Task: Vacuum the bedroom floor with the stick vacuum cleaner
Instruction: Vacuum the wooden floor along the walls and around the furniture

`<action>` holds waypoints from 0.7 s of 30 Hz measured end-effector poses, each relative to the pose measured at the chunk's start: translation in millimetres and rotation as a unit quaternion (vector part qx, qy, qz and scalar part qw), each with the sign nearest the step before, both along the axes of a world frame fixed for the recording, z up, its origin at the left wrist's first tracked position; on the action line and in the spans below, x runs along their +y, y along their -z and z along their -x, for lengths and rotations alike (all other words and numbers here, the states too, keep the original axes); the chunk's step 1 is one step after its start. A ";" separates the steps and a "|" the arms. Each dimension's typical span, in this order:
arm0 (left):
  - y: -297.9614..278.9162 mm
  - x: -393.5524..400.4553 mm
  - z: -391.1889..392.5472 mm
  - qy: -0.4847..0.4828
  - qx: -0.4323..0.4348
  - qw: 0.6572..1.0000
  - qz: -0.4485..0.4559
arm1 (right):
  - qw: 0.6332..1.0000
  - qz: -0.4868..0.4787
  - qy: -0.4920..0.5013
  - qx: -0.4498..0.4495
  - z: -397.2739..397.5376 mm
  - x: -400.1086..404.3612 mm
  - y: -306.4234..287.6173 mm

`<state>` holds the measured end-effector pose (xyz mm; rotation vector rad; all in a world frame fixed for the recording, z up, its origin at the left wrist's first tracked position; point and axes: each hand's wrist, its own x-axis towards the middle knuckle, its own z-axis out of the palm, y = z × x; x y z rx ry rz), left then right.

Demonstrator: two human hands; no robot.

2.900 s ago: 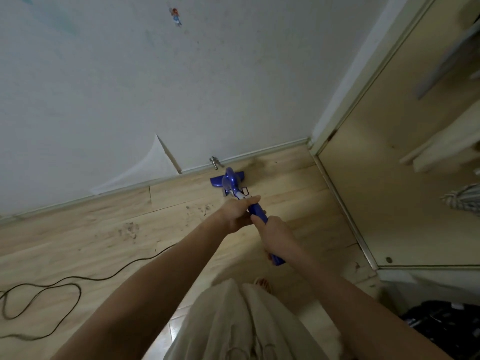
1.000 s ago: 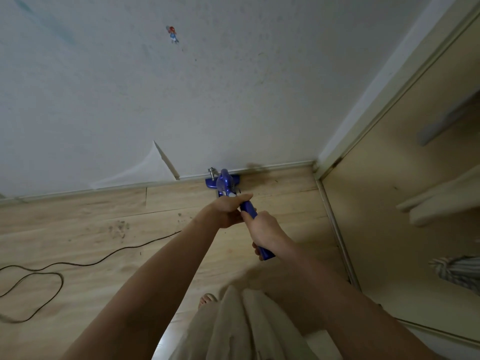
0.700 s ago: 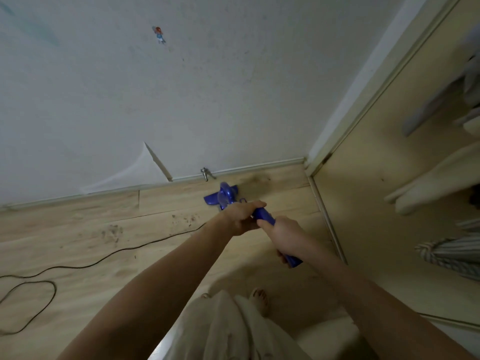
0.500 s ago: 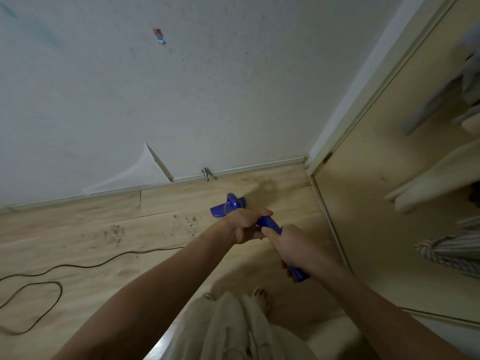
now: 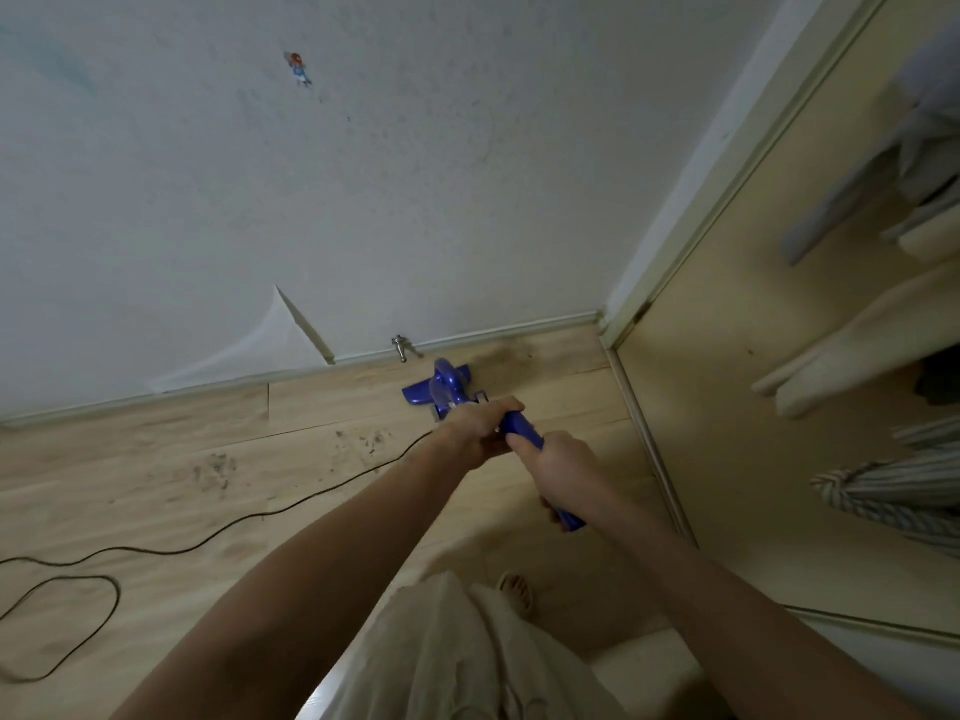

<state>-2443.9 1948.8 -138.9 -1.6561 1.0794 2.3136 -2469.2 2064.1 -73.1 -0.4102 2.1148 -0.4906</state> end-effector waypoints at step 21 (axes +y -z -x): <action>14.0 32.2 36.9 0.144 -0.016 0.989 -0.003 | 0.989 0.012 0.134 -0.064 8.2 40.3 20.6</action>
